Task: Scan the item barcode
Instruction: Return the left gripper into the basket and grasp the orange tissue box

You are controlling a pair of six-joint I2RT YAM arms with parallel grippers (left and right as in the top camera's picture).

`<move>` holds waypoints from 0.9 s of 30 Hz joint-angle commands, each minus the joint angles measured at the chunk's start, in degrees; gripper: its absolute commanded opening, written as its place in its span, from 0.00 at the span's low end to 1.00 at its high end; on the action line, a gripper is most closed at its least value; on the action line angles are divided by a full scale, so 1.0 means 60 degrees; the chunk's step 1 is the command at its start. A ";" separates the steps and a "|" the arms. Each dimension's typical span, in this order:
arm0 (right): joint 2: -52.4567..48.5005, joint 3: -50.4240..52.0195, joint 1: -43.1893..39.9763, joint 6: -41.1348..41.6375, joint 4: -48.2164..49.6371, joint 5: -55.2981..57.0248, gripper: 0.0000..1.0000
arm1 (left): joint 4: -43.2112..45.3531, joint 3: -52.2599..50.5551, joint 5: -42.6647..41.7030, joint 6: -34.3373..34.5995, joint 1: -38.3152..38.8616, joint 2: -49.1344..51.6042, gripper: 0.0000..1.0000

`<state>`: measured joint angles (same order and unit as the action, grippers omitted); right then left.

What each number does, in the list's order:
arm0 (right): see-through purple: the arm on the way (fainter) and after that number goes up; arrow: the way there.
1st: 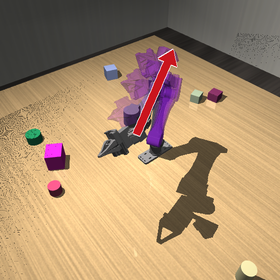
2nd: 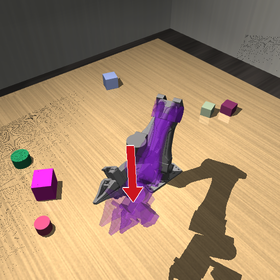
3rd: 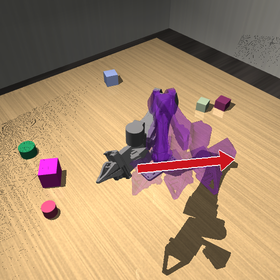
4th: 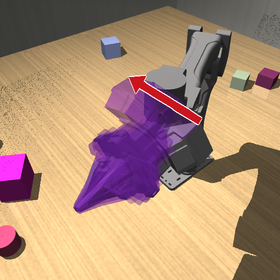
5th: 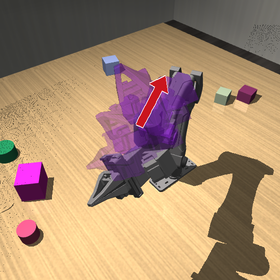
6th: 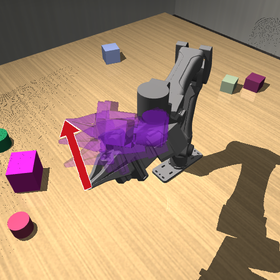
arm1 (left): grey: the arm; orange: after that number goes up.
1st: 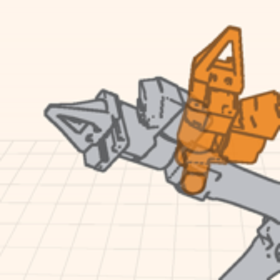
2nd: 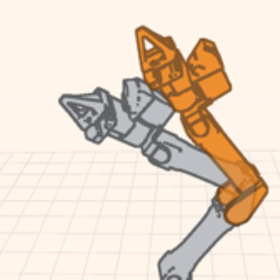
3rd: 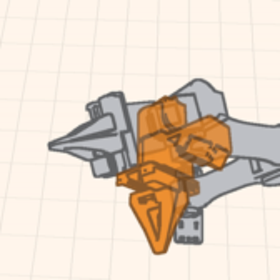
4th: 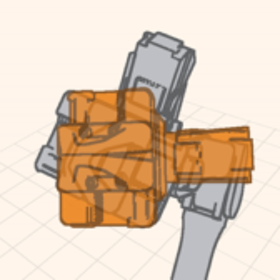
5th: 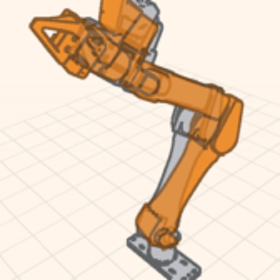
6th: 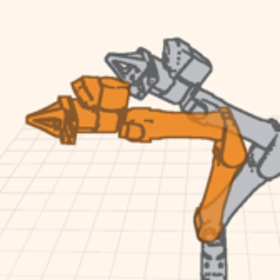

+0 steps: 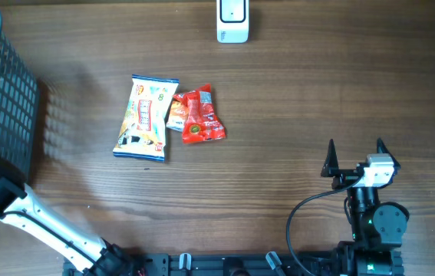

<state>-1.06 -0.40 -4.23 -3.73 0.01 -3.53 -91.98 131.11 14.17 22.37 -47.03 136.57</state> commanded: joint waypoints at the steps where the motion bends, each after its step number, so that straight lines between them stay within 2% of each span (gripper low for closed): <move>1: 0.0040 0.0018 -0.0047 0.0138 0.0015 0.0091 1.00 | 0.0280 -0.0758 0.0736 0.0138 -0.0109 0.0015 0.93; 15: 0.0040 0.0018 -0.0047 0.0138 0.0015 0.0091 1.00 | 0.1005 -0.1067 0.0798 0.0058 -0.0291 0.0022 0.93; 21: 0.0040 0.0018 -0.0047 0.0138 0.0015 0.0091 1.00 | 0.1016 -0.1067 0.0783 0.0055 -0.0291 0.0022 0.89; 27: 0.0040 0.0018 -0.0047 0.0138 0.0015 0.0091 1.00 | 0.1344 -0.1067 -0.0605 -0.1581 -0.0288 0.0022 0.88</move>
<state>-1.06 -0.40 -4.23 -3.70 0.01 -3.53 -84.68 125.16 16.05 19.42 -48.14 136.97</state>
